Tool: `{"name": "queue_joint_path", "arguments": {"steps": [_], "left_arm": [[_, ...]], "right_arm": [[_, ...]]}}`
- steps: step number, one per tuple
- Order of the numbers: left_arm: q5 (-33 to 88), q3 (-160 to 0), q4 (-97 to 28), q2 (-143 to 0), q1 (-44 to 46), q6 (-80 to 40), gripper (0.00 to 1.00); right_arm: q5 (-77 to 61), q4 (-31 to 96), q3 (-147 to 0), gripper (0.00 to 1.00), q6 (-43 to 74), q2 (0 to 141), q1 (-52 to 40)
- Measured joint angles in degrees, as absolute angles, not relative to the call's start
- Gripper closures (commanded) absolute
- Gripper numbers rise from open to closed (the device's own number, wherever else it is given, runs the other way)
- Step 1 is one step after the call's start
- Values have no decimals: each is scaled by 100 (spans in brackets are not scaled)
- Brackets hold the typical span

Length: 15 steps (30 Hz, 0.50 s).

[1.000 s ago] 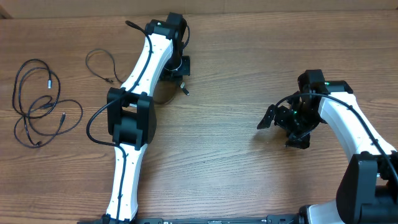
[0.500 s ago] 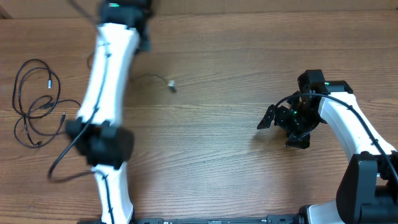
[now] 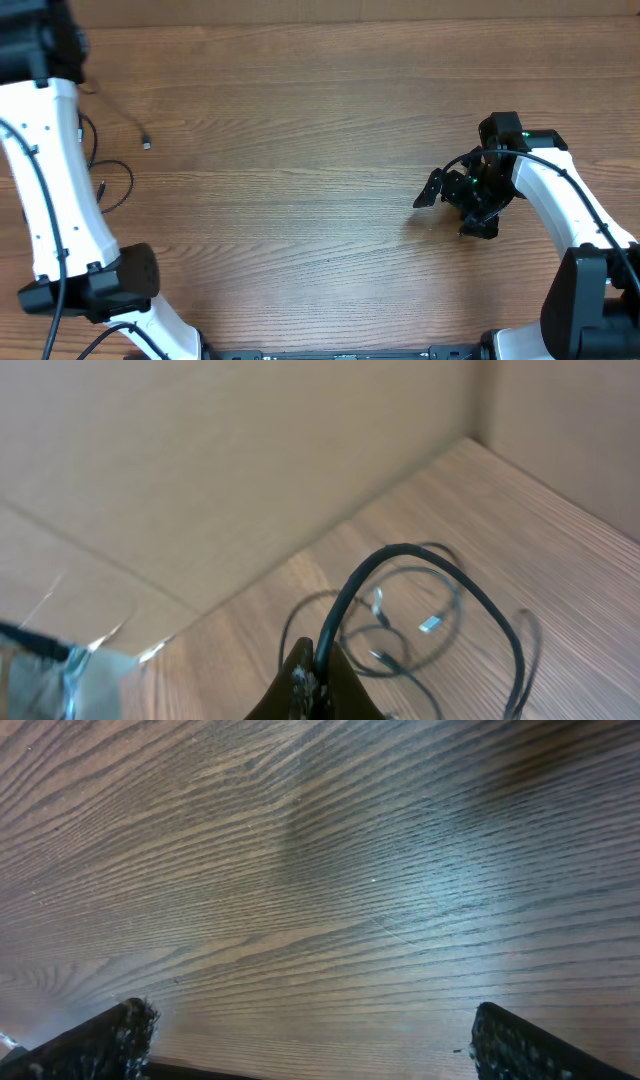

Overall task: Untangle cables
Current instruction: 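Pull the last black cable with the left gripper onto the left pile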

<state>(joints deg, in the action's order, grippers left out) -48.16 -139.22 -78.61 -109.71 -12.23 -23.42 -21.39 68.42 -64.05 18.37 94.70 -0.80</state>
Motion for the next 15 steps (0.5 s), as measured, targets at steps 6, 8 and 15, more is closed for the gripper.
{"name": "queue_joint_path", "arguments": {"steps": [6,8,15], "left_arm": [[-4353,-13922,-7883,-10962,-1789,-2628,96],[-4252,-13922,-7883,-10965,-1949,-2766,96],[-4091,-13922,-7883,-11006,-2187,-3013,96]], "right_arm": [[-2141,6855,-6405,0,1837,9470,-78],[-2139,6855,-6405,0,1837,9470,-78],[-2139,6858,-6405,0,1837,9470,-78]]}}
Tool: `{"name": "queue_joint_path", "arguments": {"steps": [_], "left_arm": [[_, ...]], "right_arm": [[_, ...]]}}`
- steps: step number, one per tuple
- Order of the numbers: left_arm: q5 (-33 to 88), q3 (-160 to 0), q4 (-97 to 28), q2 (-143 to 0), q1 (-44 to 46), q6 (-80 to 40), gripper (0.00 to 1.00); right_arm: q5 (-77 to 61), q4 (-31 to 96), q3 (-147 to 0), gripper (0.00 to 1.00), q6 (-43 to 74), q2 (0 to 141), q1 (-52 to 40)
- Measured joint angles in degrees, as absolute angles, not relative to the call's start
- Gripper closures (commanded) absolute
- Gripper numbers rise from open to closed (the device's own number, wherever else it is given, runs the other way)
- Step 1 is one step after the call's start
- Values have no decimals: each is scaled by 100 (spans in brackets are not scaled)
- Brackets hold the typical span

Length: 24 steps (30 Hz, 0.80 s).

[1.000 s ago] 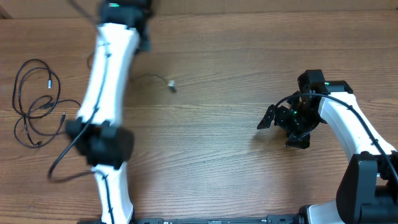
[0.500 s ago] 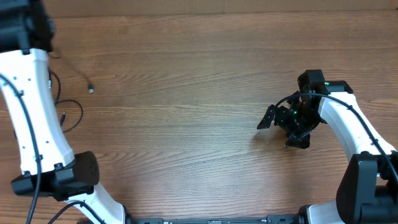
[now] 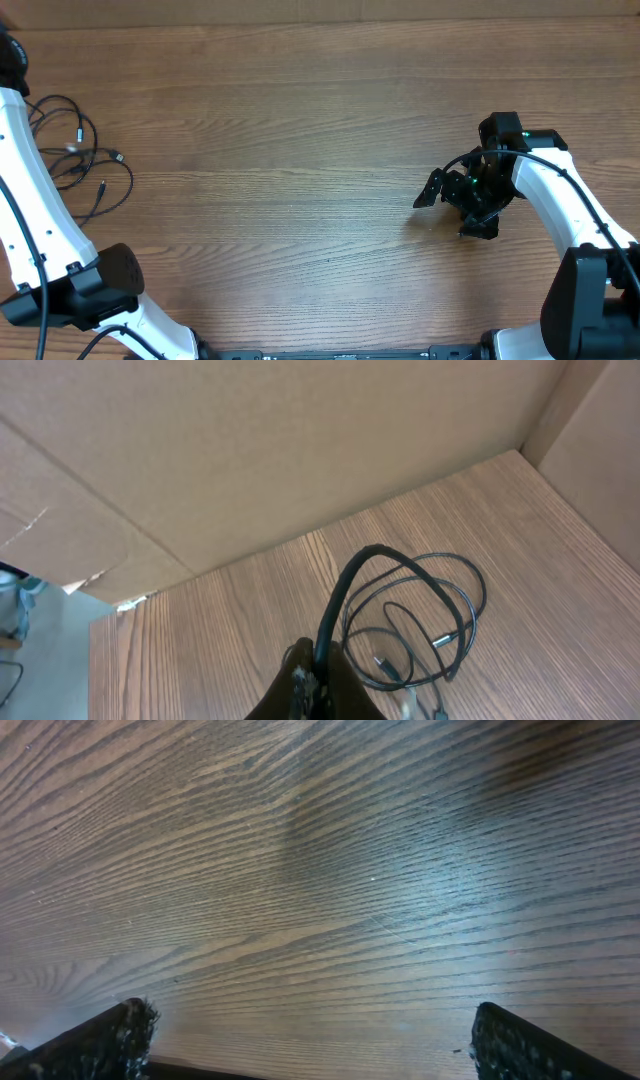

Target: Untangle cables

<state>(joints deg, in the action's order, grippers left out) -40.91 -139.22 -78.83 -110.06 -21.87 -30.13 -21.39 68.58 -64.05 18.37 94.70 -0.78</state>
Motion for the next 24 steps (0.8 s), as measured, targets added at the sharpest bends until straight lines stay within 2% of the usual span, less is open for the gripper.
{"name": "queue_joint_path", "arguments": {"steps": [1,2,4,6,8,15,24], "left_arm": [[-4088,-13922,-7883,-11028,-2204,-3013,77],[-4080,-13922,-7883,-11063,-2213,-3015,63],[-4053,-13922,-7883,-11144,-2213,-3020,24],[-3983,-13922,-7885,-11231,-2213,-3035,12],[-3870,-13922,-7883,-11301,-2213,-3068,7],[-3181,-13922,-7924,-11360,-2213,-3144,0],[-443,-13922,-7948,-11365,-2161,-3002,0]], "right_arm": [[-2139,6858,-6405,0,1839,9470,-78],[-2137,6853,-6405,0,1837,9470,-78],[-2141,6855,-6405,0,1839,9470,-80],[-2139,6858,-6405,0,1837,9470,-78],[-2137,6858,-6405,0,1837,9470,-78],[-2139,6855,-6405,0,1837,9470,-78],[-2139,6853,-6405,0,1837,9470,-78]]}}
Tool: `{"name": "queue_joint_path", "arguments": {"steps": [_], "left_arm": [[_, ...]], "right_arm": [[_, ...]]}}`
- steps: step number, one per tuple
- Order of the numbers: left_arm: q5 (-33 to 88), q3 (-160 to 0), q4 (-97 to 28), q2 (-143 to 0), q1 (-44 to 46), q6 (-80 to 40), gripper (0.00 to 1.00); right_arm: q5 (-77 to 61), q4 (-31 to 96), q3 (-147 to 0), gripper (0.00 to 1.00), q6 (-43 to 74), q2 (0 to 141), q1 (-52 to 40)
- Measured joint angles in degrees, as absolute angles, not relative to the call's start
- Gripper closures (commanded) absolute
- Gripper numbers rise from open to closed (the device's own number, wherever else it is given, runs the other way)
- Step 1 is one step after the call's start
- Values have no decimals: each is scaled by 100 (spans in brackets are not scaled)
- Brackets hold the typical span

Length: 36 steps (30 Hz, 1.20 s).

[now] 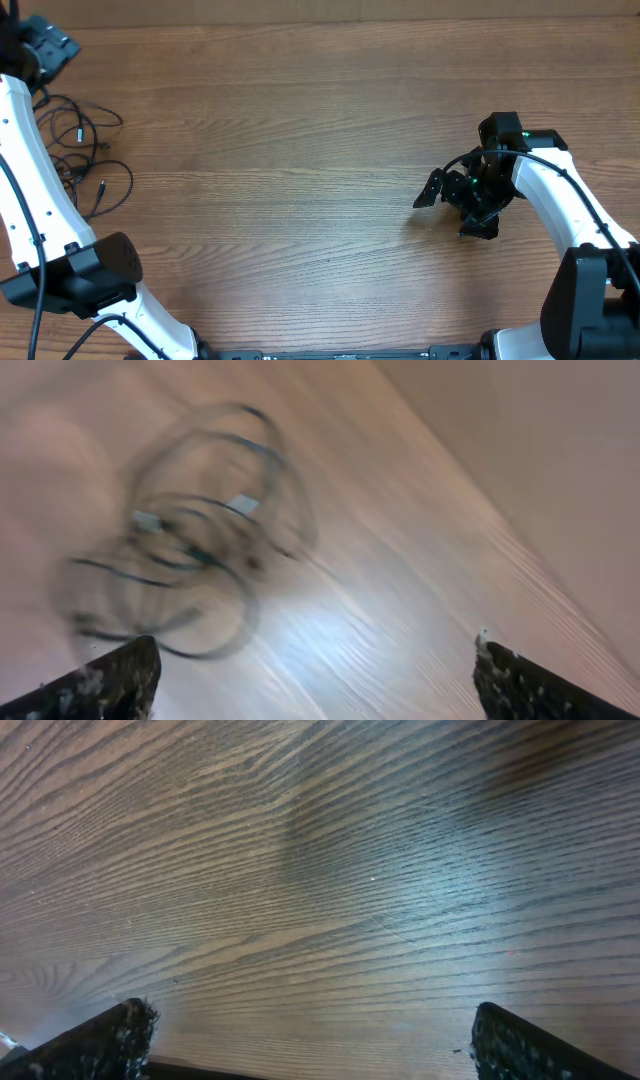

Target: Untangle cables

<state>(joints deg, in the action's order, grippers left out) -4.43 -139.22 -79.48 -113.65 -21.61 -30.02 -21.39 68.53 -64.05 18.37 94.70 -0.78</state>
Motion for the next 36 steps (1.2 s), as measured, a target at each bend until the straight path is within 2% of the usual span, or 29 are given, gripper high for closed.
{"name": "queue_joint_path", "arguments": {"steps": [4,6,7,9,10,11,12,20,30,36], "left_arm": [[694,-13922,-7948,-11399,-1905,-2700,2],[1103,-13922,-7950,-11443,-1730,-2488,30],[1271,-13922,-7959,-11469,-1616,-2331,61],[1514,-13922,-7999,-11526,-1406,-2152,96],[1597,-13922,-8064,-11550,-1282,-2060,96],[1662,-13922,-8130,-11581,-1151,-1970,96],[1708,-13922,-8173,-11603,-1046,-1920,96],[1675,-13799,-8578,-11640,34,-1625,96],[384,-13793,-9391,-11640,1529,-1562,96],[-73,-13782,-9664,-11640,1903,-1494,96]], "right_arm": [[-2139,6855,-6405,0,1839,9470,-78],[-2139,6851,-6405,0,1841,9470,-78],[-2139,6851,-6405,0,1837,9470,-78],[-2139,6849,-6405,3,1837,9470,-78],[-2137,6847,-6405,29,1837,9470,-78],[-2139,6847,-6405,78,1848,9470,-78],[-2139,6838,-6405,96,1826,9470,-78],[-2276,6606,-6405,96,1822,9470,-80],[-2338,5896,-6405,96,1658,9470,-489],[-2010,6171,-6731,96,1472,9470,-847]]}}
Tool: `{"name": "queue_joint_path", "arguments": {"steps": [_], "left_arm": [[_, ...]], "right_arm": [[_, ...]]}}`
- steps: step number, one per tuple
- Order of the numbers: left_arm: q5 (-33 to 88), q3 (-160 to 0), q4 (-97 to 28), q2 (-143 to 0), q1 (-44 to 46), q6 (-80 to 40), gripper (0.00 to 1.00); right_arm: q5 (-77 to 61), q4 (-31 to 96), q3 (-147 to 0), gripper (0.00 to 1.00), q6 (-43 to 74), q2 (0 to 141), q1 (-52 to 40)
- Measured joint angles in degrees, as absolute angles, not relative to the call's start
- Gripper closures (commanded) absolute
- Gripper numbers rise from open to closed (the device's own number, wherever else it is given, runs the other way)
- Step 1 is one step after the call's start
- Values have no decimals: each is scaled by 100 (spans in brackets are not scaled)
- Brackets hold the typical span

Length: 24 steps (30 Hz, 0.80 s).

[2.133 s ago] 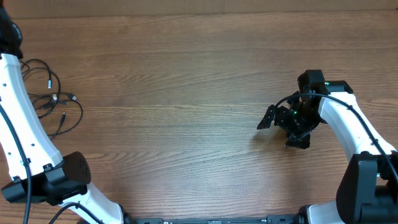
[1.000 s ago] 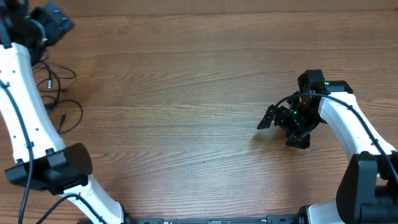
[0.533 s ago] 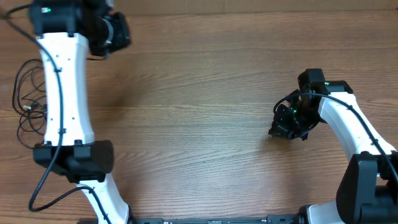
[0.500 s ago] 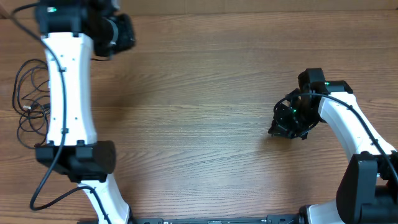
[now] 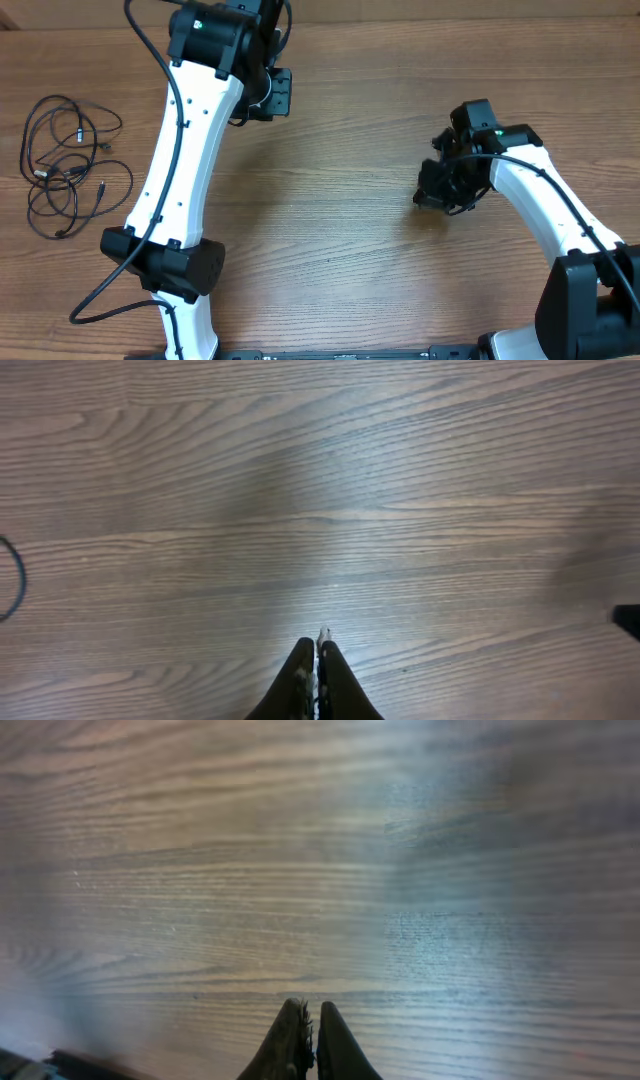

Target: Untangle cables

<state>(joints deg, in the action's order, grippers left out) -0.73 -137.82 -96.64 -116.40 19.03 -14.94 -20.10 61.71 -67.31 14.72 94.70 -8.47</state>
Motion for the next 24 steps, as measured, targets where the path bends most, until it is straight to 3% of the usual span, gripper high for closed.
{"name": "queue_joint_path", "arguments": {"steps": [9,17,24], "left_arm": [[-198,-13194,-9668,-11640,1905,-1479,96],[-196,-11819,-9666,-11476,1905,-1457,96],[-217,-10584,-9675,-10377,1905,-1437,96]], "right_arm": [[-1166,7120,-8047,96,1409,9472,-851],[-556,7529,-8125,96,1929,9275,-851],[-340,8149,-8125,96,2235,8829,-851]]}}
